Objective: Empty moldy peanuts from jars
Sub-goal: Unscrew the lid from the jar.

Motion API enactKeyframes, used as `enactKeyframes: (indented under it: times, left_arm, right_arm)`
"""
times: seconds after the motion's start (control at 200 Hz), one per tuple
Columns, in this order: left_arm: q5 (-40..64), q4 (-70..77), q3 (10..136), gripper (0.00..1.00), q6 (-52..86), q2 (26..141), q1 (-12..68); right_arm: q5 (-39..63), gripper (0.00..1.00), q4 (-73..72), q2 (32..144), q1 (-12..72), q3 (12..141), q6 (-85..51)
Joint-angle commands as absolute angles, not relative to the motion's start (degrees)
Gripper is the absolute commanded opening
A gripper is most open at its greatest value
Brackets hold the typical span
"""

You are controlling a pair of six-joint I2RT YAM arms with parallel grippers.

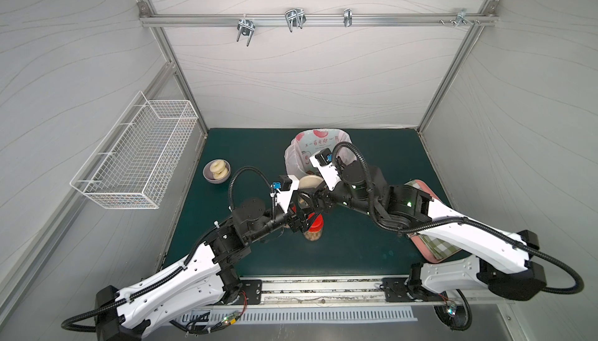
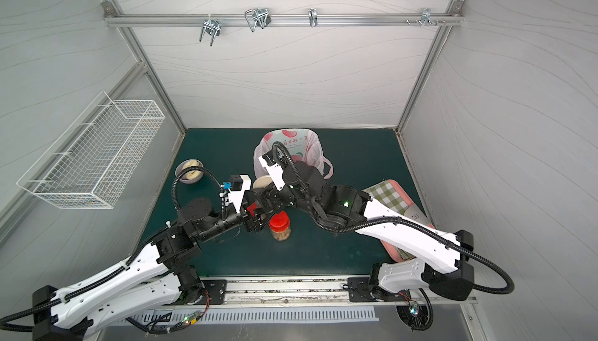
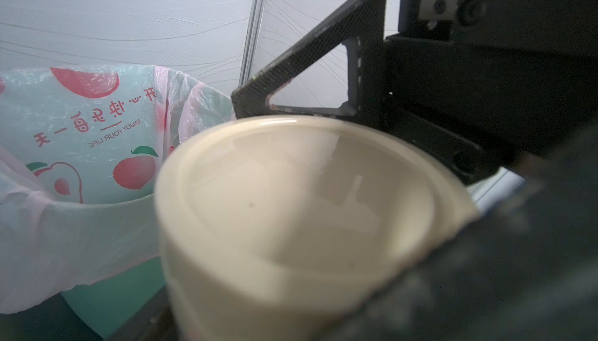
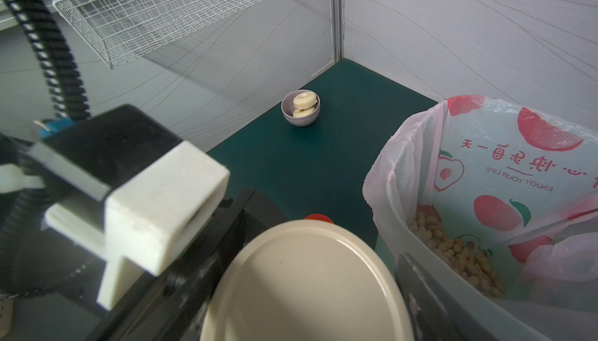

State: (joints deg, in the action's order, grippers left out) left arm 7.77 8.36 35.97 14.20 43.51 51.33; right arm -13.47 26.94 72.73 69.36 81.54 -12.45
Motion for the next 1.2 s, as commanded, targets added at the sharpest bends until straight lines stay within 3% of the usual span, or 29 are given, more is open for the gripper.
enactKeyframes:
  times: [0.0,0.735,1.196]
  left_arm:
    - [10.35,14.24,40.15,0.00,15.20,42.30,51.24]
    - [17.73,13.26,42.51,0.00,14.42,43.68,51.14]
    - [19.39,13.40,43.11,0.00,14.41,45.96,50.38]
  right_arm:
    - [-6.62,0.62,26.07,70.86,68.44,80.86,-13.03]
    - [42.31,0.56,25.69,70.34,51.65,81.12,-9.01]
    - [50.12,0.62,28.11,73.10,50.89,84.79,-6.99]
